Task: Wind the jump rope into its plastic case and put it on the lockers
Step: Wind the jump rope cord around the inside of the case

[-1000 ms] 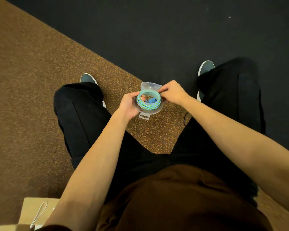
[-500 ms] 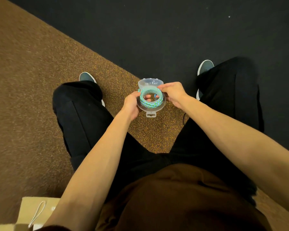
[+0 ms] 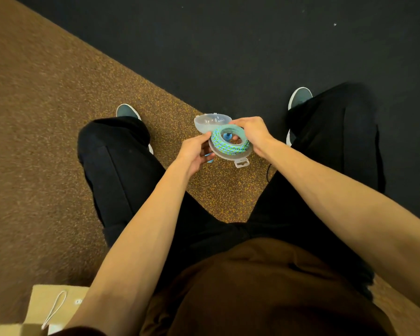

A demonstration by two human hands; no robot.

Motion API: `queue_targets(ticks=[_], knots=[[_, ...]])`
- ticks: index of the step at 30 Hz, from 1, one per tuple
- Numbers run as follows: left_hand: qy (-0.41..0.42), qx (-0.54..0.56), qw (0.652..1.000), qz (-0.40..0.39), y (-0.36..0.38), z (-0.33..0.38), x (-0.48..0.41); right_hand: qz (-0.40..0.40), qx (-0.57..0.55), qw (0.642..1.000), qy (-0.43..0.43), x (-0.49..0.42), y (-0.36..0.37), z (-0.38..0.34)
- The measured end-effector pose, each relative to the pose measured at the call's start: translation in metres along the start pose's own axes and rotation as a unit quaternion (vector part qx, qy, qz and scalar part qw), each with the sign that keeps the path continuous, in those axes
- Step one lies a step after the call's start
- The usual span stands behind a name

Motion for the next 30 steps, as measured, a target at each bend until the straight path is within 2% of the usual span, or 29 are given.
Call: queue_targets(ticks=[5,9,15,22,30], knots=[[-0.02,0.035,0.999,-0.012,-0.001,-0.001,-0.001,0.006,-0.04,0.999,-0.006,0.003,-0.004,-0.005],[0.021,0.038,0.999,0.012,-0.002,0.003,0.0,0.021,-0.081,0.996,0.011,0.001,-0.007,0.0],[0.054,0.052,0.997,0.03,-0.006,0.005,0.002,-0.006,-0.132,0.99,0.041,-0.002,0.001,0.005],[0.064,0.069,0.993,0.065,-0.009,0.004,0.005,-0.014,-0.053,0.998,0.031,-0.002,0.005,0.004],[0.045,0.115,0.991,0.058,-0.006,0.004,0.004,-0.017,-0.075,0.997,0.018,0.003,0.008,0.0]])
Point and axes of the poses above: each hand's wrist, its own x-axis away from the middle knuckle, its own y-axis out of the palm, z = x × y, the point moved 7 cm from there along -x, towards the middle knuckle, and after that the axes turned 3 degrees about -y, right-handed, at the moved point
